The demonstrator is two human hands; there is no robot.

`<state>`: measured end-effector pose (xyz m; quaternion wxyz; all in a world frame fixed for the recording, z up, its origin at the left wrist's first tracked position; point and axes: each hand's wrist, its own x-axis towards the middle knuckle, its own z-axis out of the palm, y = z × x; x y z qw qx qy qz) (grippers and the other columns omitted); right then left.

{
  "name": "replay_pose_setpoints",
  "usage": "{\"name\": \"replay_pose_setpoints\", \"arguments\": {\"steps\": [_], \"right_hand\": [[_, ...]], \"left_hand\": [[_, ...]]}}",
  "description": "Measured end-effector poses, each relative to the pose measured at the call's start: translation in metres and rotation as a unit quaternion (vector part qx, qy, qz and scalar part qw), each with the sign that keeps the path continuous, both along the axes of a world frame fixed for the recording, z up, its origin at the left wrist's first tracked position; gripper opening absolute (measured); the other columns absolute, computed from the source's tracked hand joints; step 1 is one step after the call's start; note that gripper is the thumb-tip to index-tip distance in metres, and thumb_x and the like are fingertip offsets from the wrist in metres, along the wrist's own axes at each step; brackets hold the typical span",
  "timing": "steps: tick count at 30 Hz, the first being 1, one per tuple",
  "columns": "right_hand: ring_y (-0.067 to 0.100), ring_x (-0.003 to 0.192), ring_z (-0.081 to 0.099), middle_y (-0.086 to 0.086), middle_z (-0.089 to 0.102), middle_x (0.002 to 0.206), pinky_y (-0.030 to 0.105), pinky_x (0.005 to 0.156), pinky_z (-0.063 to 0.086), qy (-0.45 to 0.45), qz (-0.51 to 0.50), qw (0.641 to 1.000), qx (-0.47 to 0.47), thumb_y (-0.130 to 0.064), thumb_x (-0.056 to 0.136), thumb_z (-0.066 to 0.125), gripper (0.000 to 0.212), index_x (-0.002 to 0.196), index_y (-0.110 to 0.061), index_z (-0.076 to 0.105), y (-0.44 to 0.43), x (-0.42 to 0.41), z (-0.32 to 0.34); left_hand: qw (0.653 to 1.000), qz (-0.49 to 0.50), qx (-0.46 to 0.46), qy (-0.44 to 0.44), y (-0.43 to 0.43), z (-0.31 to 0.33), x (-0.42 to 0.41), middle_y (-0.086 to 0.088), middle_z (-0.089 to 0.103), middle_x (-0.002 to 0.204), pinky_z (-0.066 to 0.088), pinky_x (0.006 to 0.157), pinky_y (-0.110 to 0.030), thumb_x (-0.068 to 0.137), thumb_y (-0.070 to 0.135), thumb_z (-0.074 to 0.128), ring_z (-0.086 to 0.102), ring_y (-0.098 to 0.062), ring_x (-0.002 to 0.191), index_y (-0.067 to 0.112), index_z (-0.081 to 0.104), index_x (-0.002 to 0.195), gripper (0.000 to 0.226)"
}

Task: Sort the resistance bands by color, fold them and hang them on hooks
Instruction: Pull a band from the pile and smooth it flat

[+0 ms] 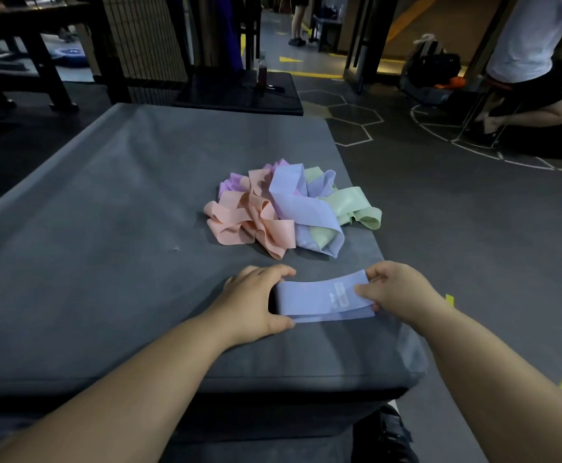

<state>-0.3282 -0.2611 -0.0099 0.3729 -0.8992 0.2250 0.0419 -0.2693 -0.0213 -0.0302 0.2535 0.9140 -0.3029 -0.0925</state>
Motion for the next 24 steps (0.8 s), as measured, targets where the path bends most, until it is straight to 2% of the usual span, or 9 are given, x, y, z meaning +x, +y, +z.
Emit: {"name": "replay_pose_setpoints", "arguments": {"steps": [5, 8, 11, 13, 17, 21, 24], "right_hand": [[0.004, 0.047, 0.055, -0.01, 0.061, 0.054, 0.021, 0.054, 0.041, 0.019, 0.009, 1.0, -0.012, -0.02, 0.079, 0.075, 0.011, 0.08, -0.02, 0.064, -0.007, -0.002, -0.003], [0.003, 0.042, 0.054, -0.009, 0.063, 0.059, 0.022, 0.055, 0.044, 0.023, 0.014, 1.0, -0.016, -0.021, 0.077, 0.077, 0.014, 0.082, -0.019, 0.064, -0.007, -0.001, -0.005], [0.007, 0.049, 0.059, -0.005, 0.067, 0.066, 0.026, 0.061, 0.051, 0.028, 0.015, 0.999, -0.043, -0.026, 0.072, 0.079, 0.02, 0.081, -0.022, 0.062, -0.009, -0.001, -0.009], [0.013, 0.058, 0.062, -0.003, 0.068, 0.069, 0.031, 0.069, 0.055, 0.03, 0.015, 0.998, -0.059, -0.028, 0.069, 0.08, 0.022, 0.08, -0.024, 0.061, -0.009, 0.0, -0.011], [0.016, 0.065, 0.064, -0.005, 0.067, 0.071, 0.032, 0.071, 0.055, 0.031, 0.017, 0.996, -0.077, -0.029, 0.067, 0.08, 0.024, 0.08, -0.026, 0.06, -0.008, 0.0, -0.012], [0.015, 0.07, 0.061, -0.009, 0.062, 0.071, 0.028, 0.063, 0.048, 0.029, 0.017, 0.994, -0.101, -0.031, 0.068, 0.079, 0.029, 0.087, -0.027, 0.058, -0.006, -0.001, -0.012], [0.014, 0.075, 0.058, -0.013, 0.059, 0.074, 0.027, 0.065, 0.043, 0.022, 0.023, 0.995, -0.099, -0.03, 0.071, 0.079, 0.035, 0.099, -0.026, 0.058, -0.005, -0.003, -0.011]], "left_hand": [[1.0, 0.002, -0.018, 0.022, 0.0, 0.001, 0.002, 0.015, 0.051, 0.121, 0.035, 0.107, -0.031, 0.071, 0.034, 0.08, 0.042, -0.011, 0.124, 0.032, 0.049, 0.133, 0.069], [0.998, 0.018, -0.032, 0.041, 0.002, -0.001, 0.004, 0.016, 0.044, 0.108, 0.038, 0.107, -0.034, 0.067, 0.032, 0.084, 0.045, -0.012, 0.124, 0.032, 0.05, 0.131, 0.072], [0.998, 0.023, -0.032, 0.04, 0.004, -0.004, 0.007, 0.022, 0.044, 0.102, 0.039, 0.106, -0.034, 0.064, 0.035, 0.086, 0.045, -0.011, 0.122, 0.036, 0.054, 0.125, 0.069], [0.999, 0.024, -0.027, 0.04, 0.006, -0.006, 0.008, 0.019, 0.049, 0.107, 0.04, 0.105, -0.035, 0.062, 0.039, 0.086, 0.044, -0.01, 0.12, 0.039, 0.056, 0.121, 0.067], [0.998, 0.034, -0.032, 0.043, 0.007, -0.011, 0.011, 0.009, 0.053, 0.115, 0.041, 0.104, -0.036, 0.057, 0.044, 0.087, 0.044, -0.01, 0.117, 0.045, 0.056, 0.116, 0.066], [0.999, 0.027, -0.018, 0.025, 0.005, -0.009, 0.009, 0.014, 0.054, 0.115, 0.039, 0.103, -0.035, 0.061, 0.043, 0.086, 0.042, -0.011, 0.116, 0.04, 0.058, 0.118, 0.064], [1.0, 0.018, 0.007, 0.003, 0.005, -0.008, 0.01, 0.021, 0.047, 0.113, 0.035, 0.1, -0.028, 0.063, 0.046, 0.085, 0.038, -0.012, 0.117, 0.039, 0.058, 0.121, 0.064]]}}
